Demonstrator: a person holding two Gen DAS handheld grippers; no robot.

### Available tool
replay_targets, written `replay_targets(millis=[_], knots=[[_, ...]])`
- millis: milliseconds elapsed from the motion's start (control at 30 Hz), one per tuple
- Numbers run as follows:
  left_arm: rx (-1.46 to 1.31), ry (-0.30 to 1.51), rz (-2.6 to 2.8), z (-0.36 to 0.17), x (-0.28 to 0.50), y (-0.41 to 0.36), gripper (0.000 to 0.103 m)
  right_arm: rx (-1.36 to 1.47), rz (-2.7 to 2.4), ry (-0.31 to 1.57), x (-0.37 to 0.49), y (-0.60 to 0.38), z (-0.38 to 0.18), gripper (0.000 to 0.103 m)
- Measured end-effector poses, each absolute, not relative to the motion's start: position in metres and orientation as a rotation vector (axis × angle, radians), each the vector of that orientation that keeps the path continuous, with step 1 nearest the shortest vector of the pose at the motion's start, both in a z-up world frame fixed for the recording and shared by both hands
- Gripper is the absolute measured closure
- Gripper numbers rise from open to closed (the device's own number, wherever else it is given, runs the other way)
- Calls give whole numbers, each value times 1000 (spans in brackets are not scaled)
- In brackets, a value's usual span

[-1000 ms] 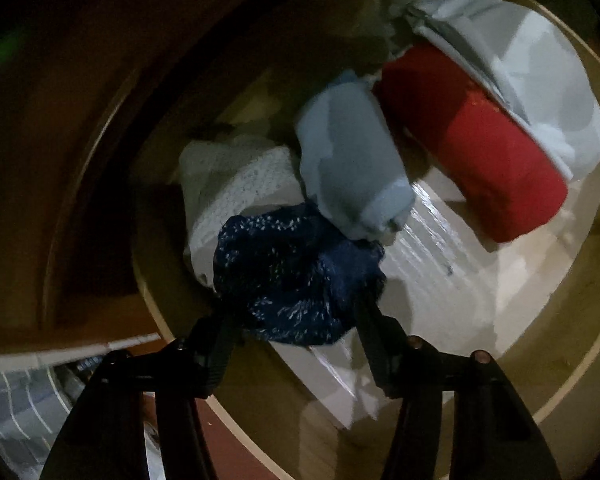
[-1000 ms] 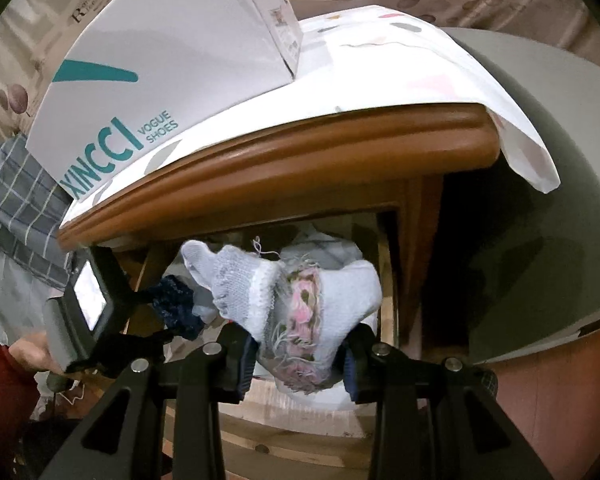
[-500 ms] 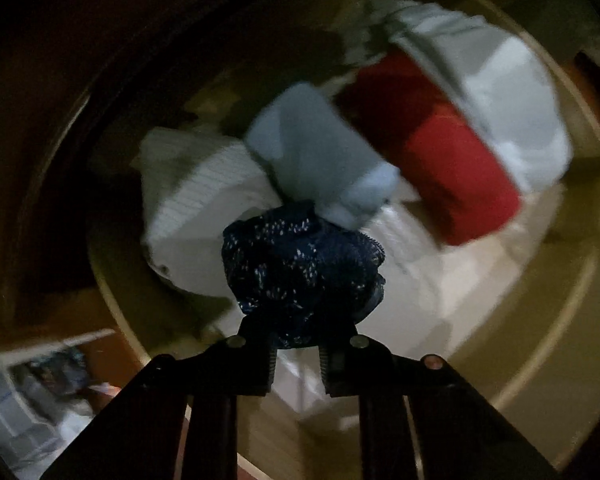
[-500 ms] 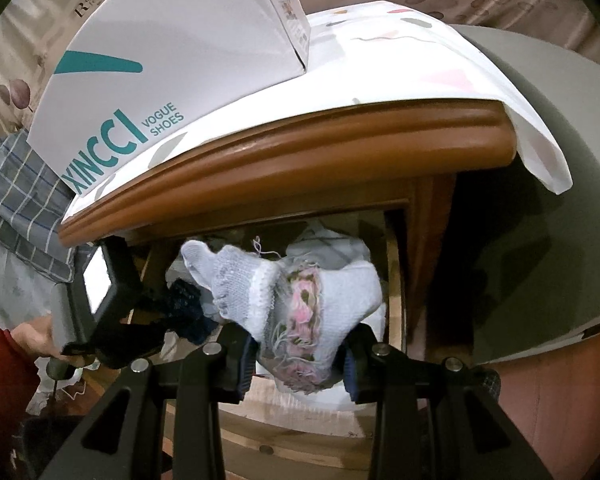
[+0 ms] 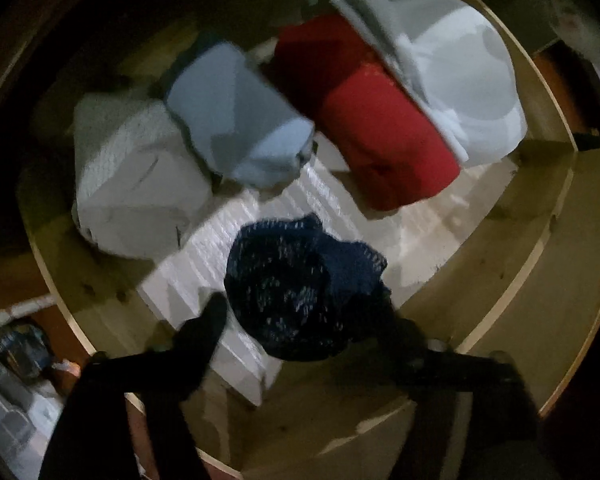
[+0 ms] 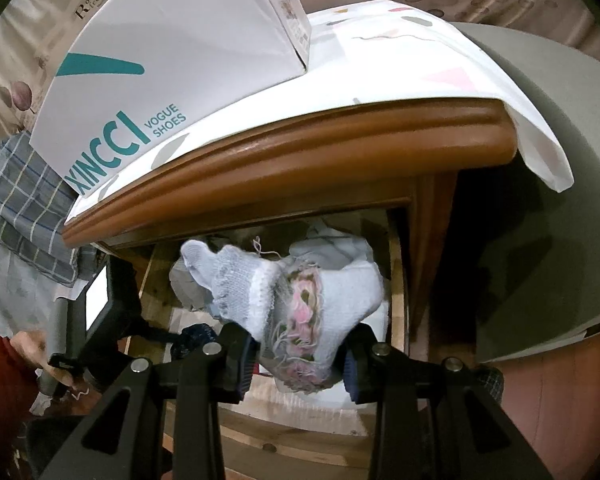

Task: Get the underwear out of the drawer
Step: 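Grasp the navy patterned underwear with the left gripper while the right gripper holds the white one, then lift the navy underwear out and carry it over the white box with the left gripper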

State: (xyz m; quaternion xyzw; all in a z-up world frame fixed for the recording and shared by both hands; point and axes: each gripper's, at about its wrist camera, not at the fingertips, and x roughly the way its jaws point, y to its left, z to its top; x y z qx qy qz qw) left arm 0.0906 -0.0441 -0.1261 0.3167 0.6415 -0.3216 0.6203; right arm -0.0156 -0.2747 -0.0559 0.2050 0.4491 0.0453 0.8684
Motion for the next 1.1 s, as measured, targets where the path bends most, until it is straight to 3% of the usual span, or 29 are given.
replay_targets(millis=[267,433,633,1100], knots=[[748,1544,-663,-146,103,-54,31,437,92,936,-15,-276,-56,69],[761,1561,-673,-147,99,-63,60,440,99,936,-15,-274,-56,68],[744,1542,-702,-143,94,-67,77,438,102,933,-16,-275,-55,68],[475,1304,-648,-41,67,-13,78,431,79,956,-14,-275,-58,68]])
